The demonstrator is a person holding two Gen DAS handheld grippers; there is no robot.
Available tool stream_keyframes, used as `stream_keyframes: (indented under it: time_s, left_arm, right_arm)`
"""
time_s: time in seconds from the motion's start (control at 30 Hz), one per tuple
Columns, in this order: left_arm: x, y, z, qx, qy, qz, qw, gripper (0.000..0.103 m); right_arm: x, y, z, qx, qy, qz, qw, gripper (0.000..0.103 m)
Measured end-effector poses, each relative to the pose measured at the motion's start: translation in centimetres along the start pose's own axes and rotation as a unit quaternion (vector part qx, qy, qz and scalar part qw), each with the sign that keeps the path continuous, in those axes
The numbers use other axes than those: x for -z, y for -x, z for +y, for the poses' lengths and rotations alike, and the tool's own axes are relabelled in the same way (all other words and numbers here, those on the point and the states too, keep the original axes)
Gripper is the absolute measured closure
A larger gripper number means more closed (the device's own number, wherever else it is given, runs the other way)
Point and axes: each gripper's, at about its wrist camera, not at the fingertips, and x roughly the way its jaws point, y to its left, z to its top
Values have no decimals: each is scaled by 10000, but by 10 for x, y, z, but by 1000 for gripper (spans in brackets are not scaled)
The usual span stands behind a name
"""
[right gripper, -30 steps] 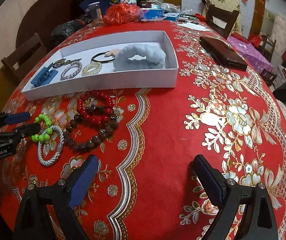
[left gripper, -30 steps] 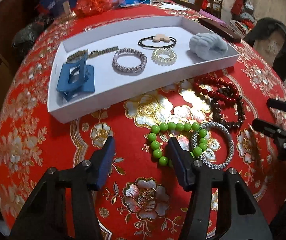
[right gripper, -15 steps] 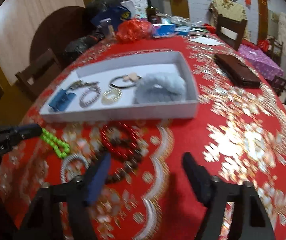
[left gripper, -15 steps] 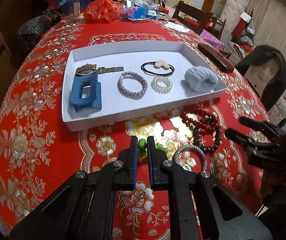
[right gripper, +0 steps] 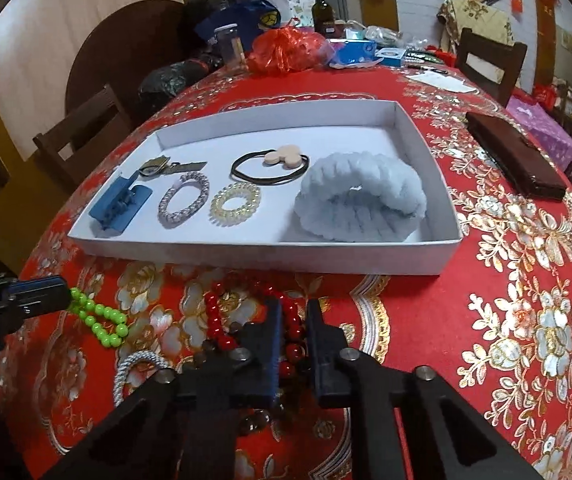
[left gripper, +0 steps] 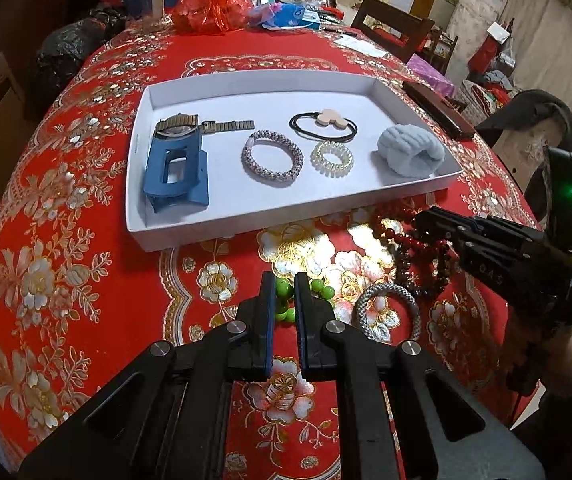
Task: Organize jewelry
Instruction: 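Grasp the green bead bracelet with the left tool while the right tool grasps the red bead bracelet, then carry both bead bracelets into the tray and open both tools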
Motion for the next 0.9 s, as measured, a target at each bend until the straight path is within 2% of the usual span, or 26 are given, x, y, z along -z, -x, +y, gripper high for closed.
stream_keyframes:
  time_s: [0.1,0.33,0.6,0.9]
  left_arm:
    - [1,-4,0,-14,-1,58,10000,95]
    - [2,-6,3,-62,32,83,9999,95]
    - [0,0,4,-17,73,-1,10000,95]
    - [-11,21,11,283,202,-262,9991,96]
  right_arm:
    - [2,2,2,-123,45,55,9999,92]
    - [6,5,-7,-548,-384,127,9977,94]
    - [-2,68,11,-755,-167,-588,9953,94]
    - [1,93,18,-708,-97,-717,9949,94]
